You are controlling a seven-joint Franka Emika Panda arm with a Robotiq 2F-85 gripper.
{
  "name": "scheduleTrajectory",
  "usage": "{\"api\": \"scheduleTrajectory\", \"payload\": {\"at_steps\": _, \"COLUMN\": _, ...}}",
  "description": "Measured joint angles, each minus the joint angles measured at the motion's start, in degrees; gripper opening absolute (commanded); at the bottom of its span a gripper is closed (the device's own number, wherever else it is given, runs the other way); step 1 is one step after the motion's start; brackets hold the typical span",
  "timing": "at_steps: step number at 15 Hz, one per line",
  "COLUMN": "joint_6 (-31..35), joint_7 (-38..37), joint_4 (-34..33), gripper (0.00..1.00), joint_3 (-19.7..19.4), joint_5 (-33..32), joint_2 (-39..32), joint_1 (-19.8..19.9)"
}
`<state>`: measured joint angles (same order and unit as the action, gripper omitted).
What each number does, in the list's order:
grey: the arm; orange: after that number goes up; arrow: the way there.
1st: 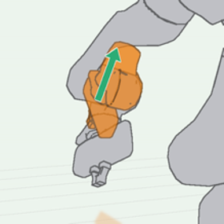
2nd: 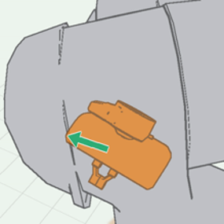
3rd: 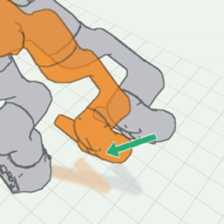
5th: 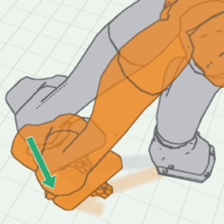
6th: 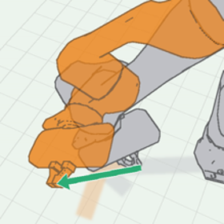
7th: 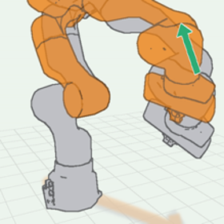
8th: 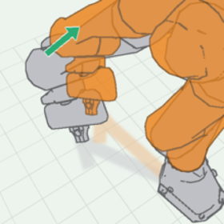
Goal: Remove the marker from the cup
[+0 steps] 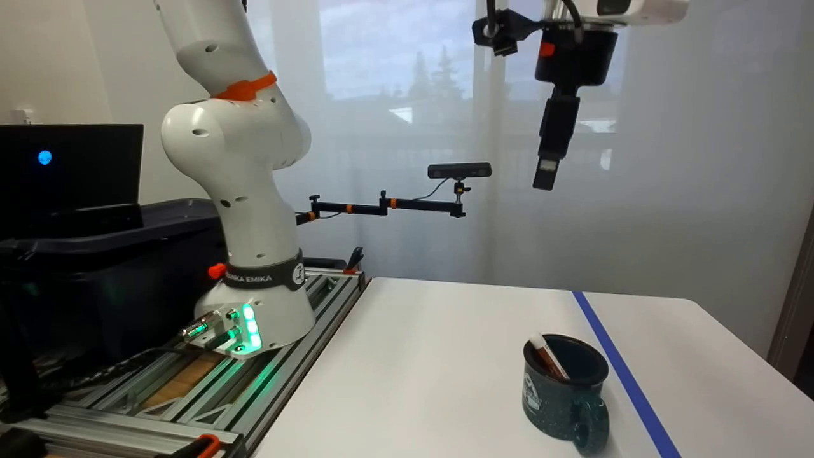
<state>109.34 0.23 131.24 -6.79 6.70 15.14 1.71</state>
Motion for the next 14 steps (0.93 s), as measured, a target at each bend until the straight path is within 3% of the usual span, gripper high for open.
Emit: {"api": "scheduleTrajectory", "payload": {"at_steps": 14, "joint_6": 6.3, "joint_7": -1.7, "joint_4": -5.1, "gripper": 1.00, "joint_3": -0.6, "joint_5": 3.6, "joint_2": -22.6, "joint_1": 2.1}}
